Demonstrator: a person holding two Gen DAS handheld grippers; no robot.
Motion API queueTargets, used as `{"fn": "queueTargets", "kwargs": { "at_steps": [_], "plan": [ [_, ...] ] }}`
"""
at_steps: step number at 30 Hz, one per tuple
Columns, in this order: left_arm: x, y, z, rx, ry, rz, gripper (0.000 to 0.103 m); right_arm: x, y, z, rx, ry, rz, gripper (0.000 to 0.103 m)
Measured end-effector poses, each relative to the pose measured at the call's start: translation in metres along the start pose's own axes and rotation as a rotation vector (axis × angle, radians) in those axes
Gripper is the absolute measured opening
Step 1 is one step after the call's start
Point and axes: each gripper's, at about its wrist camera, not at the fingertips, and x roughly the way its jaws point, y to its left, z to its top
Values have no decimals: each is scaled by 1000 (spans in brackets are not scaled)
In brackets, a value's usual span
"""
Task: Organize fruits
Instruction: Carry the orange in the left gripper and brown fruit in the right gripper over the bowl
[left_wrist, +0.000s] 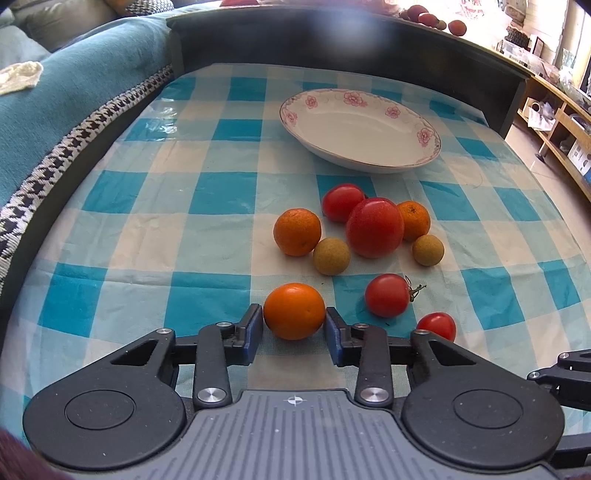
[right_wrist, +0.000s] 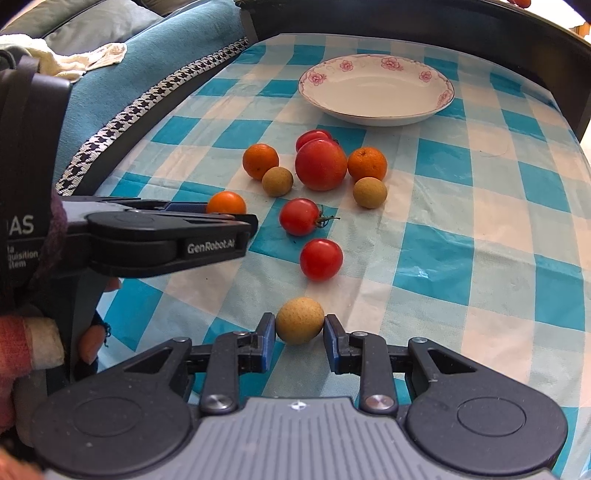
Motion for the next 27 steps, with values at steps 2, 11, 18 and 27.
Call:
{"fn": "queueTargets", "kwargs": {
  "at_steps": [2, 11, 18, 27],
  "plan": [
    [-1, 1, 0, -2, 3, -6, 42, -1, -1, 1, 4, -3, -3, 30],
    [-1, 3, 0, -10, 4, -10, 44, -4, -3, 2, 17, -9, -4, 30],
    [5, 0, 5, -1, -4, 8, 60, -3, -3, 3, 22, 0, 1, 30],
    [2, 1, 3, 11, 0, -1, 42, -4, -4, 4, 28, -1, 2, 30]
  ]
}}
